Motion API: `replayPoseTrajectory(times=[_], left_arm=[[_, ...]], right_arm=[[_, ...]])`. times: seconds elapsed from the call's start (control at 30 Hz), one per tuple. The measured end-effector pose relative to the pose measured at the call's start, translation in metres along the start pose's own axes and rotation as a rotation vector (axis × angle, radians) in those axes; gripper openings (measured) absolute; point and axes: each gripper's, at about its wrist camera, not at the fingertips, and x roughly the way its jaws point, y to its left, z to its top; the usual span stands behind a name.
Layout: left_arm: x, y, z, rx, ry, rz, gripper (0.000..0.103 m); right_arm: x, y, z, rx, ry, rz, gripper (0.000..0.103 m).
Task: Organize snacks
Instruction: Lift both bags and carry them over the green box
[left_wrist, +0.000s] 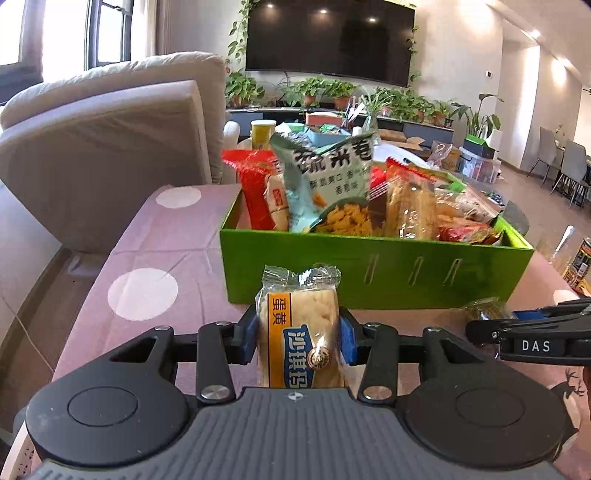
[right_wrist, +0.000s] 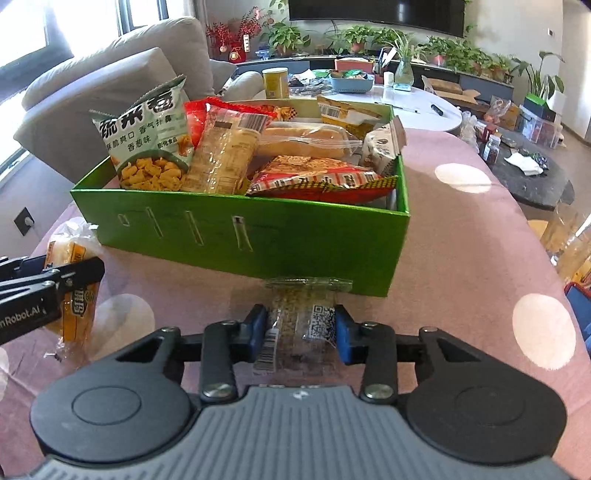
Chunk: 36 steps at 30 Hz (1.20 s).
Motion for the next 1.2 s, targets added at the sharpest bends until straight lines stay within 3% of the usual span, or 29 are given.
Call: replayPoseTrajectory(times=[0.43, 1.2], left_arm=[[-0.004, -0.011, 0.006, 0.036, -0.002, -0.022, 0.040], [-0.028, -0.022, 0.023, 0.062, -0.078, -0.056, 0.040]], right_arm=[[-0.013, -0.010, 0.004, 0.076, -0.007, 0.111, 0.069], [-0.054, -0.007, 0.027, 0.053, -0.144, 0.170, 0.069]])
